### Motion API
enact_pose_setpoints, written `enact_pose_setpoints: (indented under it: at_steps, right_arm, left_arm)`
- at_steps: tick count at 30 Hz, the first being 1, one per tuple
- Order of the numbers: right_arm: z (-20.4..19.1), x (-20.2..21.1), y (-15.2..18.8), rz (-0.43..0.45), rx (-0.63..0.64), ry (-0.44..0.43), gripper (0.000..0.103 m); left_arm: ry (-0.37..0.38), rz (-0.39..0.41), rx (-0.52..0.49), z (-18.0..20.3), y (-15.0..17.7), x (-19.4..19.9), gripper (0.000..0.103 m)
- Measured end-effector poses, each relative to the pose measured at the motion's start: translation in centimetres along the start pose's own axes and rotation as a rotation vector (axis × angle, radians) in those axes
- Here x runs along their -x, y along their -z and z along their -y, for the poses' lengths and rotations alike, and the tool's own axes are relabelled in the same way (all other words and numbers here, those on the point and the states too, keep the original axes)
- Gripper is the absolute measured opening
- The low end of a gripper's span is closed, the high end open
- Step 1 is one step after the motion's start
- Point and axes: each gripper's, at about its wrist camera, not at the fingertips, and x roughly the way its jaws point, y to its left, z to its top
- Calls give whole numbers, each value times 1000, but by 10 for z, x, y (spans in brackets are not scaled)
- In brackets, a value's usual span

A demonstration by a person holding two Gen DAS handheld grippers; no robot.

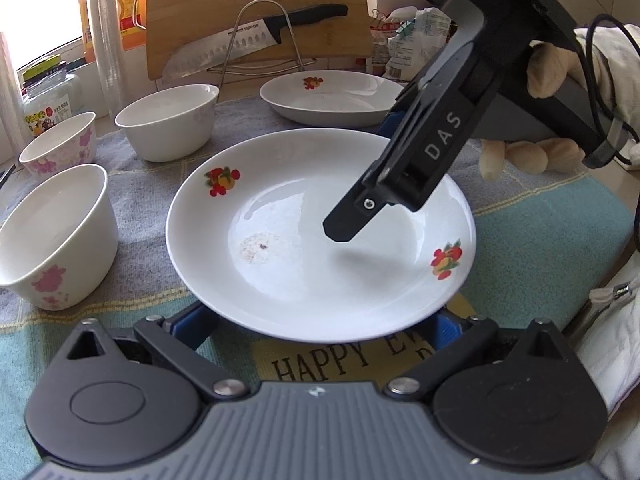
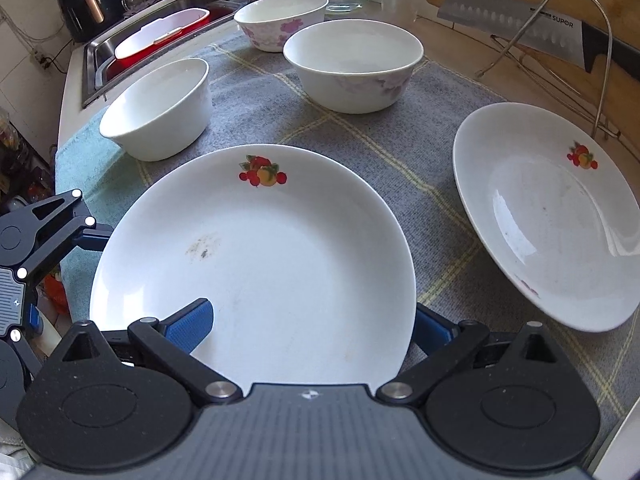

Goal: Organize plates and bowls

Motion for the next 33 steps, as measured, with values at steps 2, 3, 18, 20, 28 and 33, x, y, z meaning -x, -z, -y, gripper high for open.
enact_pose_setpoints:
  at_steps: [2, 3, 18, 20, 28, 33]
  right_arm:
    - [1, -1, -3, -1, 4, -6, 103]
    - [3, -2, -5, 5, -6, -13, 103]
    - [28, -1, -20, -6, -125, -180, 103]
    - [29, -1, -19, -10, -136, -207, 103]
    - [29, -1, -20, -18, -151, -204, 103]
    - [29, -1, -21, -29, -151, -211, 103]
  left_arm:
    - [6, 1, -7, -1, 0, 0, 103]
    - [10, 2, -12, -2, 1, 0, 103]
    - [60, 6, -65, -9, -1, -3, 103]
    - [63, 3, -70, -10, -2, -4, 103]
    - [68, 6, -86, -10, -2, -4, 103]
    - [83, 6, -85, -11, -1, -4, 103]
